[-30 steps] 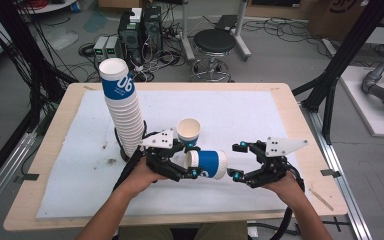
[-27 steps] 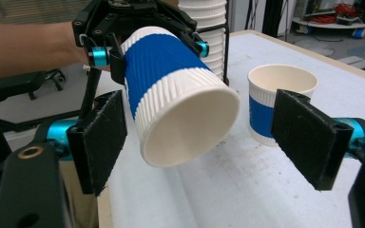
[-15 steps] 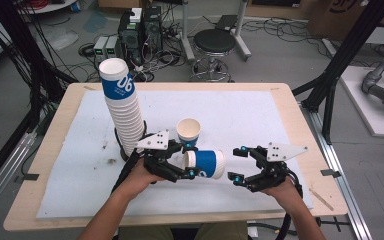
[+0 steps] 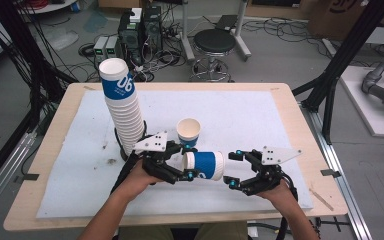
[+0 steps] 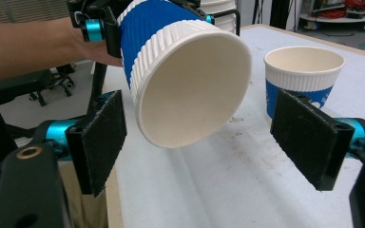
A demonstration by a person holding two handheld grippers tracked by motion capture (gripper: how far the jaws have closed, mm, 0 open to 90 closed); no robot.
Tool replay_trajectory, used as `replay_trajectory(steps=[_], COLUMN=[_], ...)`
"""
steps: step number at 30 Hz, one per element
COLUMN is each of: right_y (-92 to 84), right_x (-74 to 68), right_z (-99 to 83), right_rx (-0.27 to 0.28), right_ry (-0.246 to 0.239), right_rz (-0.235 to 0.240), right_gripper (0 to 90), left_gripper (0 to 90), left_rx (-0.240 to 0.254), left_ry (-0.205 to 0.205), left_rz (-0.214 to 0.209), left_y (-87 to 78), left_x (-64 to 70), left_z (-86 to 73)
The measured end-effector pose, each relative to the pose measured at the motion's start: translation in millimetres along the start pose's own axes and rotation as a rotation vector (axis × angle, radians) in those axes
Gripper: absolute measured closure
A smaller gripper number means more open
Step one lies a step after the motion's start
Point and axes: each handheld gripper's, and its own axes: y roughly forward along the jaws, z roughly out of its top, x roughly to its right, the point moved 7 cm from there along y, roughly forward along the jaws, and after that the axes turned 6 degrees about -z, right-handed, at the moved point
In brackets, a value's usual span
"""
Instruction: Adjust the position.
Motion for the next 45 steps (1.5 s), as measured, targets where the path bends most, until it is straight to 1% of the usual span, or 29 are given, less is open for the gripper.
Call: replay_trajectory(steps=[3, 6, 7, 11, 15, 16, 18, 21, 26, 27, 29, 30, 33, 37, 40, 44, 45], right_y=[1.9, 3.3, 4.0, 7.5, 11.7, 12.6, 14.5, 17.8, 20.5, 20.6, 19.5, 18.8, 18.2, 16.5, 16.5, 16.1, 16.1], right_x=[-0.6, -1.1, -1.8, -2.7, -4.6, -4.1, -5.8, -7.8, -12.0, -12.1, -13.3, -13.9, -14.1, -14.5, -14.1, -13.2, -13.1], right_z=[0.0, -0.2, -0.2, -0.1, -0.4, -0.5, -1.2, -1.4, 1.1, 1.5, 2.2, 2.4, 2.6, 3.5, 4.1, 3.6, 3.5], right_rx=[0.002, 0.001, -0.001, -0.002, -0.006, -0.005, -0.006, -0.002, 0.018, 0.021, 0.028, 0.034, 0.036, 0.036, 0.036, 0.024, 0.021], right_ry=[0.000, 0.007, 0.012, 0.003, 0.015, 0.013, 0.023, 0.021, 0.015, 0.011, 0.001, -0.002, -0.016, -0.022, -0.039, -0.044, -0.046], right_rz=[0.004, 0.010, 0.017, 0.026, 0.043, 0.041, 0.058, 0.082, 0.131, 0.133, 0.147, 0.148, 0.151, 0.152, 0.147, 0.144, 0.144], right_gripper=[19.9, 19.9, 19.9, 19.9, 19.9, 19.9, 19.7, 15.8, 15.9, 16.1, 21.5, 22.3, 25.1, 28.9, 30.6, 32.0, 32.9], left_gripper=[31.0, 31.0, 31.0, 31.0, 31.1, 31.1, 31.2, 31.2, 31.3, 31.3, 31.5, 31.5, 32.0, 32.4, 32.4, 31.8, 30.7], left_rx=[0.002, -0.009, -0.002, 0.007, 0.021, 0.024, 0.027, 0.034, 0.033, 0.034, 0.042, 0.046, 0.052, 0.060, 0.052, 0.024, 0.010], left_ry=[0.000, 0.002, 0.003, -0.001, -0.007, -0.008, -0.009, -0.017, -0.017, -0.016, -0.017, -0.016, -0.014, -0.010, -0.005, -0.013, -0.016], left_rz=[0.003, 0.000, 0.000, -0.010, -0.025, -0.028, -0.040, -0.065, -0.092, -0.094, -0.098, -0.101, -0.102, -0.099, -0.096, -0.067, -0.051], left_y=[0.6, 0.2, 0.3, 1.0, 2.6, 3.0, 3.7, 6.6, 10.1, 10.2, 9.3, 9.1, 8.4, 7.6, 7.4, 8.9, 9.7], left_x=[0.8, 1.6, 1.9, 2.3, 3.8, 4.1, 4.8, 7.1, 9.7, 9.9, 9.9, 10.3, 10.2, 10.1, 10.4, 10.0, 9.6], left_z=[0.1, -0.2, 0.4, 1.5, 2.8, 3.0, 3.3, 3.1, 2.3, 2.2, 2.2, 2.2, 1.7, 1.3, 0.9, -1.2, -2.1])
